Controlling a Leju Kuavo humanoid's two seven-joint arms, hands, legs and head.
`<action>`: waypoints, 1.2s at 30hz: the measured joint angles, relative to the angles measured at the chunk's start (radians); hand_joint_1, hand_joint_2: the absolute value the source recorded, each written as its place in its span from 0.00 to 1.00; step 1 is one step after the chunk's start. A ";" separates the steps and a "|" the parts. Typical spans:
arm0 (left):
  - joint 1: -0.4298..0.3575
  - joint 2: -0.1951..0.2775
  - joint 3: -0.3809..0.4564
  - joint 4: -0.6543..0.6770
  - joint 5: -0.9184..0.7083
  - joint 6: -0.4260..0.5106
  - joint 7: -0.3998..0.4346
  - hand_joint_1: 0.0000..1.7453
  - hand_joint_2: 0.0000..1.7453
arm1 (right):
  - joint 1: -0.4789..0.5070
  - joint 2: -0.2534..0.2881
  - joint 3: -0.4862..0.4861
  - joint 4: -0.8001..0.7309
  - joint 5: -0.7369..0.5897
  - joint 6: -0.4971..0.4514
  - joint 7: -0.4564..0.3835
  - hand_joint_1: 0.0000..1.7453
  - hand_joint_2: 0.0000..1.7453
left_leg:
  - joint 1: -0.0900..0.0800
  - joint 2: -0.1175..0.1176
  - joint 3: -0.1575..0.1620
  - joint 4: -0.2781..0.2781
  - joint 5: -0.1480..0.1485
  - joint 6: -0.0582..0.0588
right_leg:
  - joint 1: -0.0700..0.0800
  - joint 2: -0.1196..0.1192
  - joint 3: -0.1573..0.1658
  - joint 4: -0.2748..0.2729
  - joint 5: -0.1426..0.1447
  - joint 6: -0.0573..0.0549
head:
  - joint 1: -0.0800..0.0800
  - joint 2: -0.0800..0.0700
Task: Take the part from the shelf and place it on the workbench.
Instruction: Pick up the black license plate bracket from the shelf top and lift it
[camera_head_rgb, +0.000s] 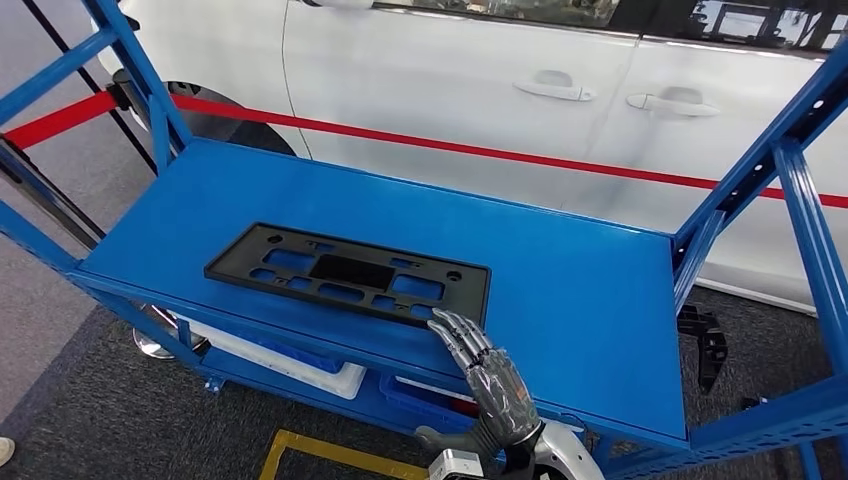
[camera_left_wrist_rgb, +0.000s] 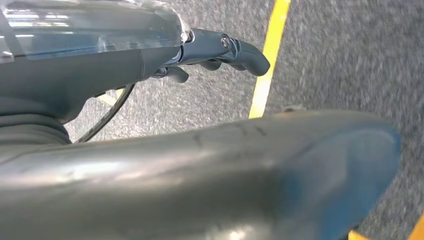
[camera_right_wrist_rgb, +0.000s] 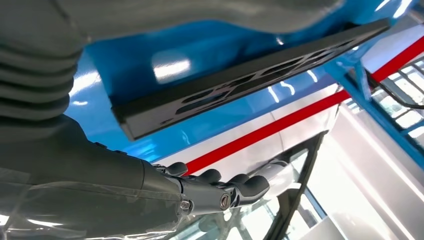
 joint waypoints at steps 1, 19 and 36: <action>0.000 0.000 0.000 0.000 0.000 0.000 -0.002 0.00 0.00 | 0.008 -0.002 0.000 -0.001 0.000 -0.004 -0.004 0.00 1.00 | 0.000 0.002 -0.002 -0.001 0.005 0.005 | -0.001 0.001 -0.024 0.054 -0.035 0.002 | 0.000 0.000; 0.001 -0.002 -0.009 0.000 -0.029 -0.019 -0.002 0.00 0.00 | -0.010 0.126 0.064 0.021 0.069 -0.015 -0.030 0.00 1.00 | 0.002 0.001 -0.160 0.305 -0.137 -0.053 | -0.001 -0.001 0.039 -0.055 0.019 -0.047 | -0.002 0.000; 0.005 -0.008 -0.009 0.000 -0.018 -0.008 0.006 0.00 0.00 | -0.161 0.260 0.198 0.161 -0.057 -0.044 -0.139 0.00 1.00 | -0.001 0.001 -0.043 0.018 0.021 0.003 | 0.000 0.002 -0.080 0.203 -0.082 -0.004 | 0.002 0.000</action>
